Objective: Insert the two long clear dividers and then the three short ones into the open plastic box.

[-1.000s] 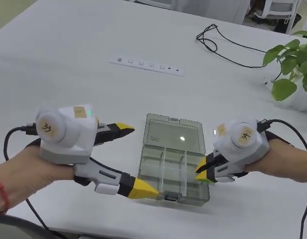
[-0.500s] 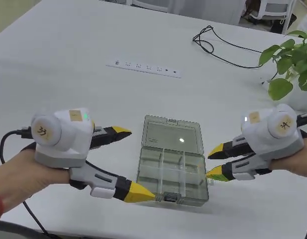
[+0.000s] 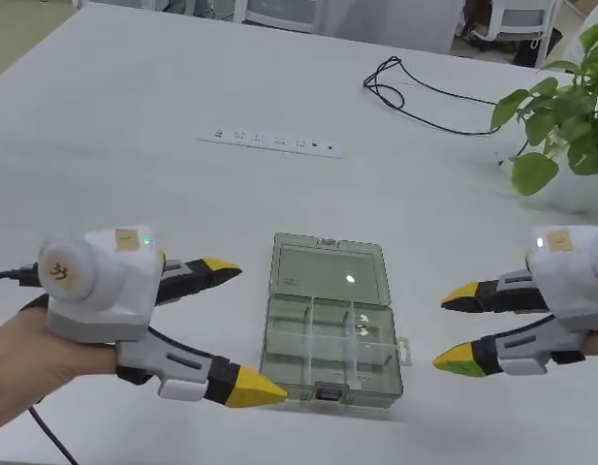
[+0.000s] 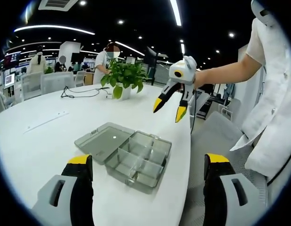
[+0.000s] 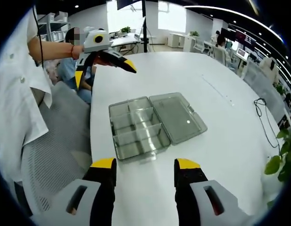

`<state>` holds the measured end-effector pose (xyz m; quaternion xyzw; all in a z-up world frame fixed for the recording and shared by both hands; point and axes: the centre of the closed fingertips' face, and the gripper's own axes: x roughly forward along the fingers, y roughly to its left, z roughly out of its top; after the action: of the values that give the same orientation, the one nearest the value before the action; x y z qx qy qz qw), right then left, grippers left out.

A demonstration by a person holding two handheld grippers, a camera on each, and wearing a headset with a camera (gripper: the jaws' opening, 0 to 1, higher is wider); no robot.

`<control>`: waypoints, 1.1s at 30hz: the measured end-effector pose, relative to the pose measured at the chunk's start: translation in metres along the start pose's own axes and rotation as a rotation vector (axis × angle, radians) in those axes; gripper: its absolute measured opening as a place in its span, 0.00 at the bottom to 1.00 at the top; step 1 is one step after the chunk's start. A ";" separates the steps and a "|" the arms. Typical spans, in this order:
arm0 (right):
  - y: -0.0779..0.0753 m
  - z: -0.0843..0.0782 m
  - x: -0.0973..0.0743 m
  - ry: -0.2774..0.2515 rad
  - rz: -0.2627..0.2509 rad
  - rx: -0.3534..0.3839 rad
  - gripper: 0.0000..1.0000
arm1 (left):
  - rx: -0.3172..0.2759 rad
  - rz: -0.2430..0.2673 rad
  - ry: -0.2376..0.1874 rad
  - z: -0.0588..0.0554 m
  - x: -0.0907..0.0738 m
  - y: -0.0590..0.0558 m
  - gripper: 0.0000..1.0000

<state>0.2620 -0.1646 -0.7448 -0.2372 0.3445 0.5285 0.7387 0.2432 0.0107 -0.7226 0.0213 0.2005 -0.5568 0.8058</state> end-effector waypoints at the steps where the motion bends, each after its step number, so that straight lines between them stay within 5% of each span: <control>1: 0.001 0.000 -0.002 -0.011 -0.005 0.005 0.53 | 0.002 -0.001 0.004 0.000 0.000 0.000 1.00; 14: 0.001 -0.006 -0.013 -0.085 -0.047 0.030 0.72 | 0.020 0.017 0.027 -0.005 -0.006 0.004 1.00; 33: 0.006 -0.023 -0.014 -0.102 -0.100 0.056 0.90 | 0.051 0.044 0.117 -0.035 -0.012 0.011 1.00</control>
<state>0.2474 -0.1874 -0.7491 -0.2062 0.3088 0.4925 0.7871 0.2394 0.0350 -0.7523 0.0788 0.2327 -0.5415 0.8040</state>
